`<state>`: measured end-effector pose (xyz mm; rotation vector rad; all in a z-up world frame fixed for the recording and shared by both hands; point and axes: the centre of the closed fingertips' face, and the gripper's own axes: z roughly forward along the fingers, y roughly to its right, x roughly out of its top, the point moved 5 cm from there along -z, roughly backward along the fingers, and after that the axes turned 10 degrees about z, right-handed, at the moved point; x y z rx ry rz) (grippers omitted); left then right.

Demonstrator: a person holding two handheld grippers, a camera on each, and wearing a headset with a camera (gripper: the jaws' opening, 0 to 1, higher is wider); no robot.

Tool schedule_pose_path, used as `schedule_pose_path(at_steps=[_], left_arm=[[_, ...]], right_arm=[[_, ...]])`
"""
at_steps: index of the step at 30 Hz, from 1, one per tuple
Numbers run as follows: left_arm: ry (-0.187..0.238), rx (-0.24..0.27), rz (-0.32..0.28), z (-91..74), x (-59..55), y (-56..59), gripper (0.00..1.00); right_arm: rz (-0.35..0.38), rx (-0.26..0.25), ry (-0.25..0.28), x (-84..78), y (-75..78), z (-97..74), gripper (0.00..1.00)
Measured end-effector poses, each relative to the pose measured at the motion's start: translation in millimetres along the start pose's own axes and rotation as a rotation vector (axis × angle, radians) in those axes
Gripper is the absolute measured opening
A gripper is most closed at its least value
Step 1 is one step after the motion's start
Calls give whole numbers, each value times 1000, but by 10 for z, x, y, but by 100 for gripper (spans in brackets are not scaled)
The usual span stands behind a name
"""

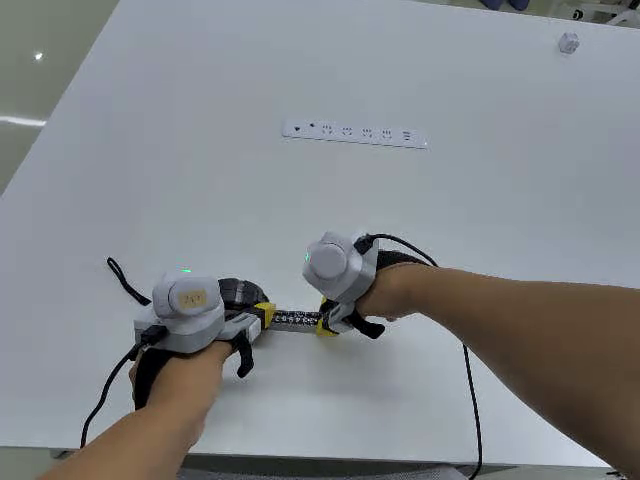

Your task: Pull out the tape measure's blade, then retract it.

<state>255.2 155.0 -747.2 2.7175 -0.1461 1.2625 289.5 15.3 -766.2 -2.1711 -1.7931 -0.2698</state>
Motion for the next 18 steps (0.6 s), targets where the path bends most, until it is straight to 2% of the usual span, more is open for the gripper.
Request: schedule_pose_path(at_steps=[18], left_arm=[[4, -3, -4, -7, -1, -1, 59]], right_arm=[[-15, 0, 6, 94, -27, 43, 15]])
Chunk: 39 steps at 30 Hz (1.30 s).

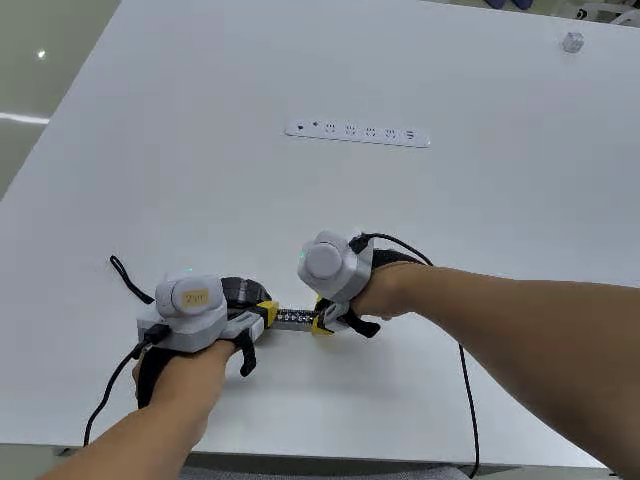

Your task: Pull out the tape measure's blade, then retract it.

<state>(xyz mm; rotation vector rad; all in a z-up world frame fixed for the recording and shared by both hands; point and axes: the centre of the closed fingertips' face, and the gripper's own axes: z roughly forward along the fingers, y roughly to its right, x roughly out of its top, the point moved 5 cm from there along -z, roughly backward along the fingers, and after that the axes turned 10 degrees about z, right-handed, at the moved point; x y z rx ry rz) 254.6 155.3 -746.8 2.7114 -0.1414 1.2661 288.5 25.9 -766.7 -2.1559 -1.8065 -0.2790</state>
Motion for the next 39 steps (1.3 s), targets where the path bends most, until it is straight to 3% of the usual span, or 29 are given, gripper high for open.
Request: schedule_pose_path(at_steps=[39], left_arm=[[3, -15, -19, 1, -8, -6, 59]], right_arm=[[-16, 17, 26, 181, -36, 84, 15]])
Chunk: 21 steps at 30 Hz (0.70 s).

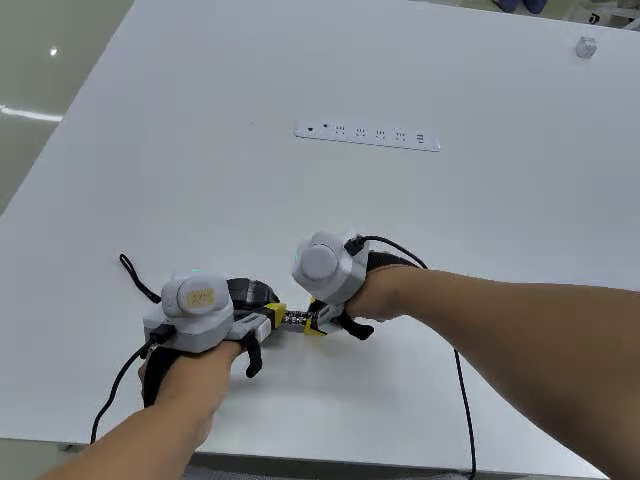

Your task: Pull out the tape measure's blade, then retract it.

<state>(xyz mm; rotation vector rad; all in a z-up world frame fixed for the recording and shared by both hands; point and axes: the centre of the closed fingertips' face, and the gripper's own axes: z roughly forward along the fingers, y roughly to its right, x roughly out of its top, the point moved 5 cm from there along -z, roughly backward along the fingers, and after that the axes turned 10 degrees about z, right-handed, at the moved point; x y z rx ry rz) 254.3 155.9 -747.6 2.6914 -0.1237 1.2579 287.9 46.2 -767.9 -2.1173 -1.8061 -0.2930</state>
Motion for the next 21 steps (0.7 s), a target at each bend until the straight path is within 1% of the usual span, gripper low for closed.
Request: schedule_pose_path(at_steps=[21], left_arm=[[-5, 0, -5, 5, 5, -9, 59]], right_arm=[[-6, 11, 22, 97, -21, 37, 15]])
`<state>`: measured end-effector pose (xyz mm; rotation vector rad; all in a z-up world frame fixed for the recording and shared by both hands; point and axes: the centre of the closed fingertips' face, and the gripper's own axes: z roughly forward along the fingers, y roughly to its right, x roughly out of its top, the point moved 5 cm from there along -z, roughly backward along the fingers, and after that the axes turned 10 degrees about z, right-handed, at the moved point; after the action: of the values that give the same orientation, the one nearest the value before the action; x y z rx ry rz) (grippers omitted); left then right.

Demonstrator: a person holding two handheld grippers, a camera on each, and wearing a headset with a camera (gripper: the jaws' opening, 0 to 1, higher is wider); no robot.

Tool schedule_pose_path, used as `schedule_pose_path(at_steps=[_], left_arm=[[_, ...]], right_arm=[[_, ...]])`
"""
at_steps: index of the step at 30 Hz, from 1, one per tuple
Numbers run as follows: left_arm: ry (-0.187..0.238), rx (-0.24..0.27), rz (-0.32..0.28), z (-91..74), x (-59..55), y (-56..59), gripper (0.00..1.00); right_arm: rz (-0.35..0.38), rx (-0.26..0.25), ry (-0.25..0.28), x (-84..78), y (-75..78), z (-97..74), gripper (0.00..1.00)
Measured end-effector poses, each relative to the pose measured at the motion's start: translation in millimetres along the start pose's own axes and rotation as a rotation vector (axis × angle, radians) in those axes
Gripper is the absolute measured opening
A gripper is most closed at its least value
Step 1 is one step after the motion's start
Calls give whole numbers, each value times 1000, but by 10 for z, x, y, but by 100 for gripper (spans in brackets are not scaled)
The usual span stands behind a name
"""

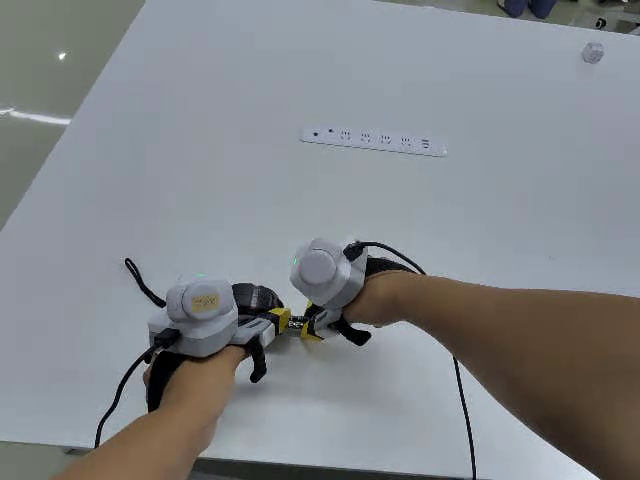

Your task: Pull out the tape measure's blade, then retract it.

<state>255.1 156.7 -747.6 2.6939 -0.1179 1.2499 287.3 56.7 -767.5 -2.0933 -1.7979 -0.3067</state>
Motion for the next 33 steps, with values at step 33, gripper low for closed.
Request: schedule_pose_path(at_steps=[33], left_arm=[[-3, -11, -23, 1, -1, -4, 59]], right_arm=[[-14, 12, 113, -38, 0, 1, 14]])
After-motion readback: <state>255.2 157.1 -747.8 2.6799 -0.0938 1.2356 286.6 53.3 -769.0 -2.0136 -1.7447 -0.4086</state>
